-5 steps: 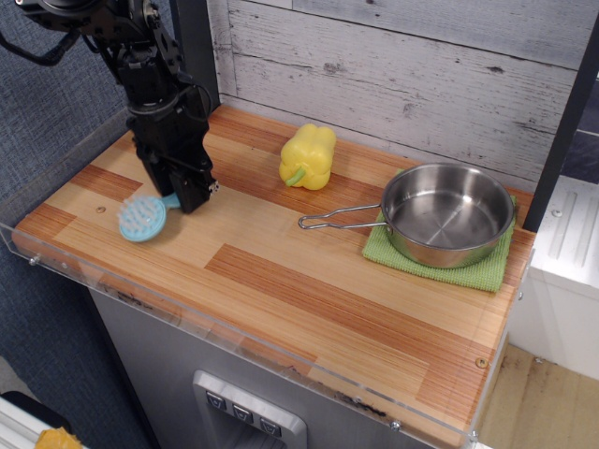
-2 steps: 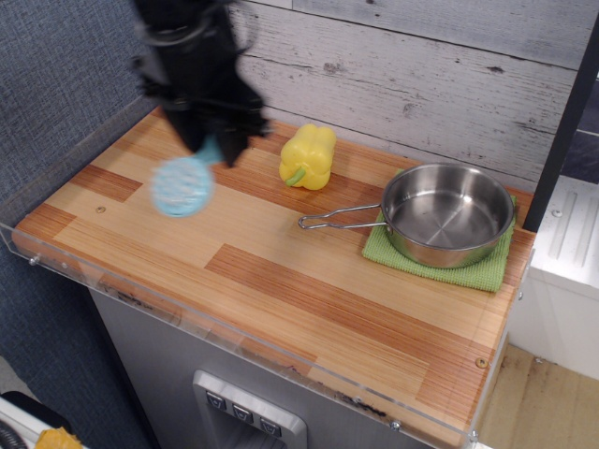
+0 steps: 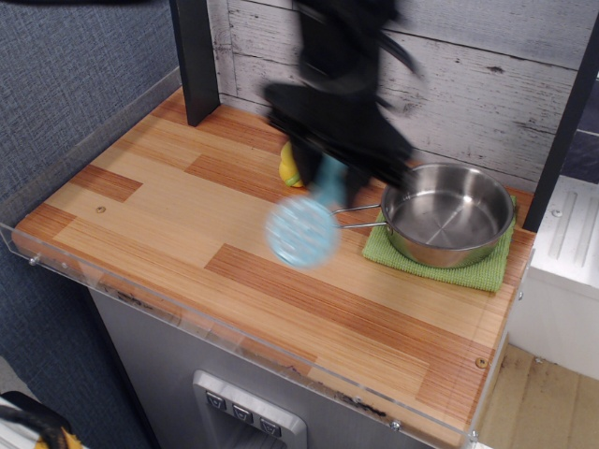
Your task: Move the blue brush behind the pot with the green cloth
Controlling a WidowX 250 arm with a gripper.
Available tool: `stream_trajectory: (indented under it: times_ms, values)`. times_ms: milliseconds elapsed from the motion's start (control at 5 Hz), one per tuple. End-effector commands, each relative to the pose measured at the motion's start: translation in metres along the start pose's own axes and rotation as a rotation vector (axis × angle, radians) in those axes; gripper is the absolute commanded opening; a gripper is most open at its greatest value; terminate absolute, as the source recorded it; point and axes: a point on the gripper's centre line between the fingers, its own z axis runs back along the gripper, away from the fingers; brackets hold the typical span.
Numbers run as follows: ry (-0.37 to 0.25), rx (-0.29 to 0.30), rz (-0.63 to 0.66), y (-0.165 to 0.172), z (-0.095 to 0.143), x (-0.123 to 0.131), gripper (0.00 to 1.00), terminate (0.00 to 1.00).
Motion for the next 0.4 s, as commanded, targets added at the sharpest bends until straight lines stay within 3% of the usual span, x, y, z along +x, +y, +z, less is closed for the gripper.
stream_trajectory:
  times_ms: [0, 200]
  values:
    - [-0.032, 0.047, -0.039, -0.071, -0.030, 0.010, 0.00, 0.00]
    - [0.018, 0.073, -0.026, -0.073, -0.056, 0.011, 0.00, 0.00]
